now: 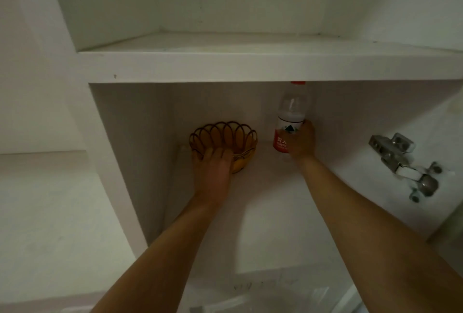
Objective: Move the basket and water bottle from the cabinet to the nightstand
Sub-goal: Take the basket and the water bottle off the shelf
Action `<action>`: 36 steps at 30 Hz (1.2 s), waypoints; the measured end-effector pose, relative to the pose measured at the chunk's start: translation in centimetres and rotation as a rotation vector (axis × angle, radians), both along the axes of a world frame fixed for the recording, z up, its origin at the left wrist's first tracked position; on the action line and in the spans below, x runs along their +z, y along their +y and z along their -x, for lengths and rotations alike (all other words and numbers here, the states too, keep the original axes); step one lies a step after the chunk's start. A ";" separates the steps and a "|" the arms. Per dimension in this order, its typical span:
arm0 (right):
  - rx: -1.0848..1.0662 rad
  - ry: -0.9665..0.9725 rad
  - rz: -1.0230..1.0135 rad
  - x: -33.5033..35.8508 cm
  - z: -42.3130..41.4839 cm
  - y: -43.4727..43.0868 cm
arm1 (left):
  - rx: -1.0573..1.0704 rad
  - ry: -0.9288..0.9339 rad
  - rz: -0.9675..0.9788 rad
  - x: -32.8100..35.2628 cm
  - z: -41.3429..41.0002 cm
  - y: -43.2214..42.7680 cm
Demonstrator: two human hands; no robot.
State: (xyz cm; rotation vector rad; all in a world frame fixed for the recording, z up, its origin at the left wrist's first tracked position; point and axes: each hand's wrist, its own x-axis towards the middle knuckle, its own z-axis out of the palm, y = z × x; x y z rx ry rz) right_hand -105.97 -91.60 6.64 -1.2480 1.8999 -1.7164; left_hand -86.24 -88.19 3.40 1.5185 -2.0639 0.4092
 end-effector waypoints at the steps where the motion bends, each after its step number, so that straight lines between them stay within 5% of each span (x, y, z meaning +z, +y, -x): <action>1: -0.001 0.001 -0.014 0.0 0.0 0.2 | -0.004 0.019 0.000 0.0 -0.1 0.1; 9: -0.006 0.012 -0.075 0.1 -0.7 3.8 | -0.031 0.073 -0.172 1.2 -0.7 2.9; 36: 0.090 0.030 -0.074 2.1 -6.3 27.7 | -0.017 0.116 -0.085 3.0 -4.6 24.9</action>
